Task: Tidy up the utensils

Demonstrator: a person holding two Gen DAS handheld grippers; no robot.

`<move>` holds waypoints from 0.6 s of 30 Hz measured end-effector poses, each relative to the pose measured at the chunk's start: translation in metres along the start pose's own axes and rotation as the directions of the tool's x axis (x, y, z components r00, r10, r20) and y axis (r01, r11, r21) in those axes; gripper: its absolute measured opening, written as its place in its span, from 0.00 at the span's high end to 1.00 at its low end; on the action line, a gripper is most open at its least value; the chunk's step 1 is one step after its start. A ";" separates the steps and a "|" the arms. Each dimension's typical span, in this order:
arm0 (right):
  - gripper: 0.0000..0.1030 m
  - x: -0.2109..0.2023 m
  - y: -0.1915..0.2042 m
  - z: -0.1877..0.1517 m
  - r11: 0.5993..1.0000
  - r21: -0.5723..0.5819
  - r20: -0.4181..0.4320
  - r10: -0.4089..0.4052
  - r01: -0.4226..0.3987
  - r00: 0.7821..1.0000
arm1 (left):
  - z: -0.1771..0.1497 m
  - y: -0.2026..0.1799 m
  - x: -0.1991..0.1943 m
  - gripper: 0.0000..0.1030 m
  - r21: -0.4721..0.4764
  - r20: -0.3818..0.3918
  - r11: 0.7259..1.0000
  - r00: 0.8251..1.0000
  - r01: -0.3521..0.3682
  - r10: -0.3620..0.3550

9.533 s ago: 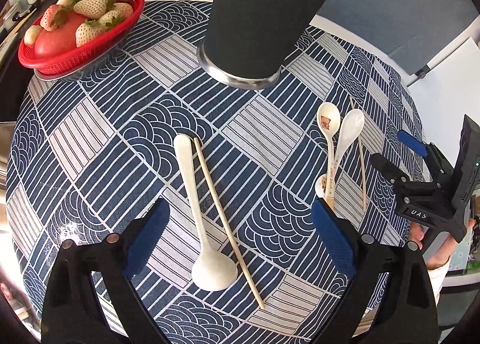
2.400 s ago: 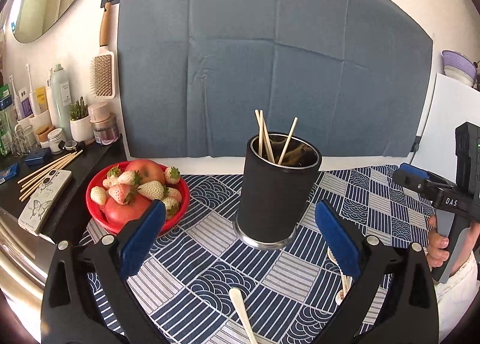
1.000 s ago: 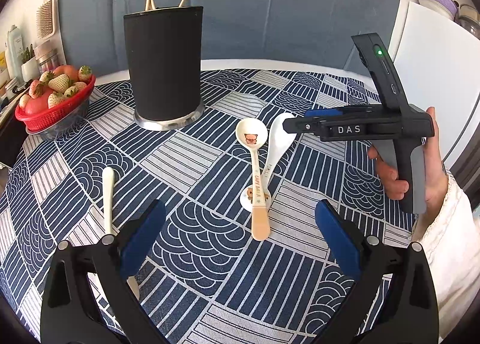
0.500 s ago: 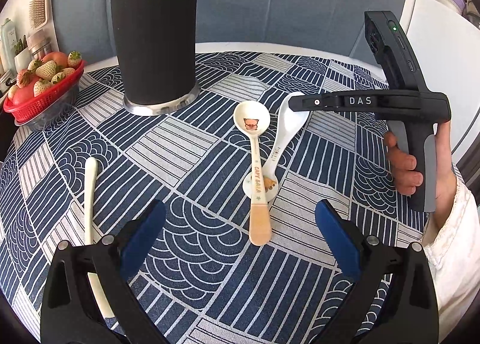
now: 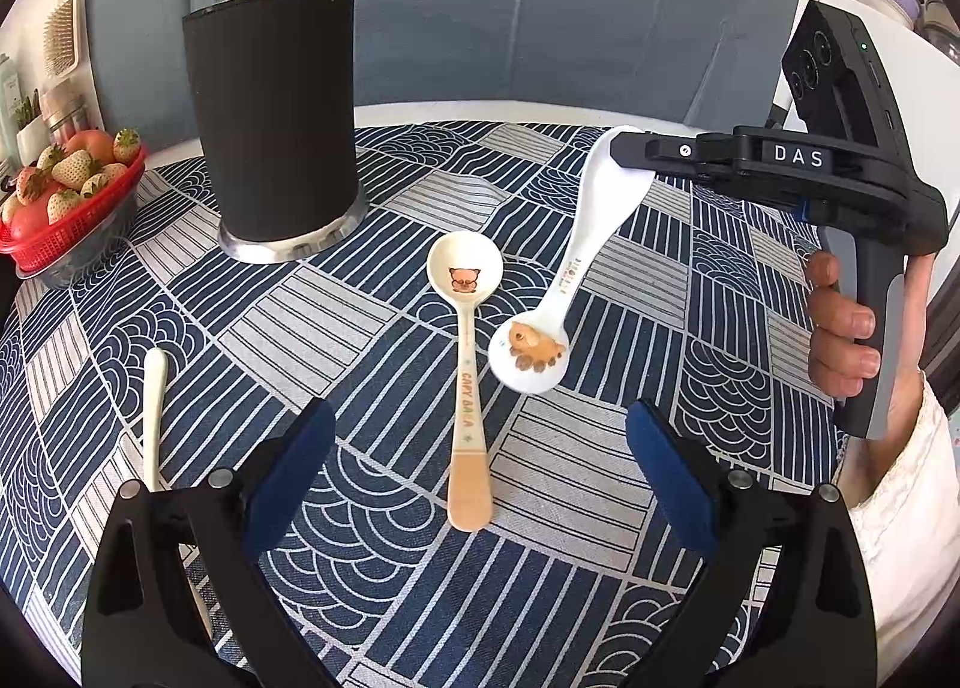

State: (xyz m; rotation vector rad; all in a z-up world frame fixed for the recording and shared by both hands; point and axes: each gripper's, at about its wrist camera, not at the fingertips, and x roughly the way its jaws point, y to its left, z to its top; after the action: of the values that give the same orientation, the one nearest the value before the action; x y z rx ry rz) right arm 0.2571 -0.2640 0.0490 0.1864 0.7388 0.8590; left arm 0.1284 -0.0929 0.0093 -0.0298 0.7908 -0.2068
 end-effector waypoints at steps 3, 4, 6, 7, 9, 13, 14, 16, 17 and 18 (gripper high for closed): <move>0.93 0.000 0.015 -0.001 0.998 -0.028 -0.004 0.056 -0.056 0.998 | 0.001 -0.003 0.000 0.13 0.015 0.008 1.000 1.000 -0.009 0.009; 0.93 -0.001 0.020 -0.002 0.997 -0.037 -0.007 0.073 -0.073 0.997 | 0.001 -0.004 0.000 0.15 0.026 0.010 1.000 1.000 -0.010 0.010; 0.93 -0.002 0.030 -0.003 0.994 -0.063 -0.011 0.084 -0.084 0.996 | 0.001 -0.007 -0.001 0.27 0.059 0.003 0.998 1.000 0.002 -0.002; 0.93 -0.001 0.035 -0.004 0.993 -0.078 -0.017 0.083 -0.084 0.996 | 0.000 -0.008 -0.001 0.33 0.066 0.003 0.998 1.000 -0.002 0.002; 0.93 0.002 0.042 -0.006 0.992 -0.096 -0.032 0.084 -0.087 0.996 | 0.000 -0.008 -0.002 0.38 0.071 0.008 0.997 1.000 -0.007 0.007; 0.93 0.003 0.052 -0.009 0.987 -0.126 -0.044 0.097 -0.101 0.994 | -0.002 -0.009 0.000 0.71 0.107 -0.030 0.994 1.000 0.004 -0.001; 0.93 0.002 0.055 -0.009 0.985 -0.137 -0.042 0.097 -0.102 0.994 | -0.003 -0.009 0.000 0.71 0.115 -0.030 0.993 1.000 0.005 -0.001; 0.93 0.000 0.060 -0.009 0.983 -0.150 -0.039 0.101 -0.106 0.994 | -0.004 -0.007 -0.002 0.71 0.107 -0.025 0.994 1.000 0.009 -0.006; 0.93 0.000 0.061 -0.008 0.982 -0.154 -0.038 0.101 -0.106 0.994 | -0.004 -0.005 -0.004 0.71 0.099 -0.022 0.995 1.000 0.013 -0.011; 0.93 0.000 0.063 -0.007 0.981 -0.159 -0.037 0.103 -0.107 0.994 | -0.004 -0.004 -0.005 0.71 0.098 -0.018 0.995 1.000 0.011 -0.010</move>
State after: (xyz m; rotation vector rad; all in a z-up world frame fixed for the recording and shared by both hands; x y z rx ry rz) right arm 0.2129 -0.2237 0.0711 0.0698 0.6872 1.0194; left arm 0.1212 -0.0959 0.0108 0.0602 0.7973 -0.2558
